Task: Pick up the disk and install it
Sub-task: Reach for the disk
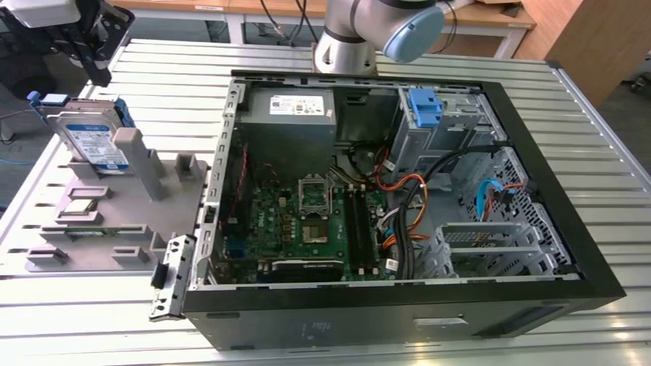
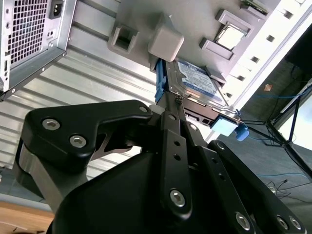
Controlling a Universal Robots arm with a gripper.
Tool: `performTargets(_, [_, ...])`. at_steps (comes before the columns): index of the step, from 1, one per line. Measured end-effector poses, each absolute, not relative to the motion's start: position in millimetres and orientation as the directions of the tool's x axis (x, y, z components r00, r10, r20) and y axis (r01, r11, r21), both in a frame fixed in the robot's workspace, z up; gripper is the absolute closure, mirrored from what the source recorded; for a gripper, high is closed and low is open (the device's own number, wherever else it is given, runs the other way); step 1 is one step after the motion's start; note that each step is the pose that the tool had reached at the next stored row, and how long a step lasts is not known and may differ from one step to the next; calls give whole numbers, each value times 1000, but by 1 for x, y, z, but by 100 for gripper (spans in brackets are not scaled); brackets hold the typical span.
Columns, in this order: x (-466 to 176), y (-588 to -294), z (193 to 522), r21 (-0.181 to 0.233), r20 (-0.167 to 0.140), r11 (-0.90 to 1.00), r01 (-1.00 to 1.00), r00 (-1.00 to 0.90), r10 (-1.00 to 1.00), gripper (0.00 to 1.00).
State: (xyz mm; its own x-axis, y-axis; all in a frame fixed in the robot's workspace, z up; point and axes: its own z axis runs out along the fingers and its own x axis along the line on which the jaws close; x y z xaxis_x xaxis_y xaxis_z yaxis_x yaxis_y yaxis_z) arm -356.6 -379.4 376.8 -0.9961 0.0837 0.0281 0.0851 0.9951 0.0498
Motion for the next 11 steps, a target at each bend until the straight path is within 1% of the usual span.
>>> performTargets(11, [-372,-378,372,55,28,995,85,-996,84,89])
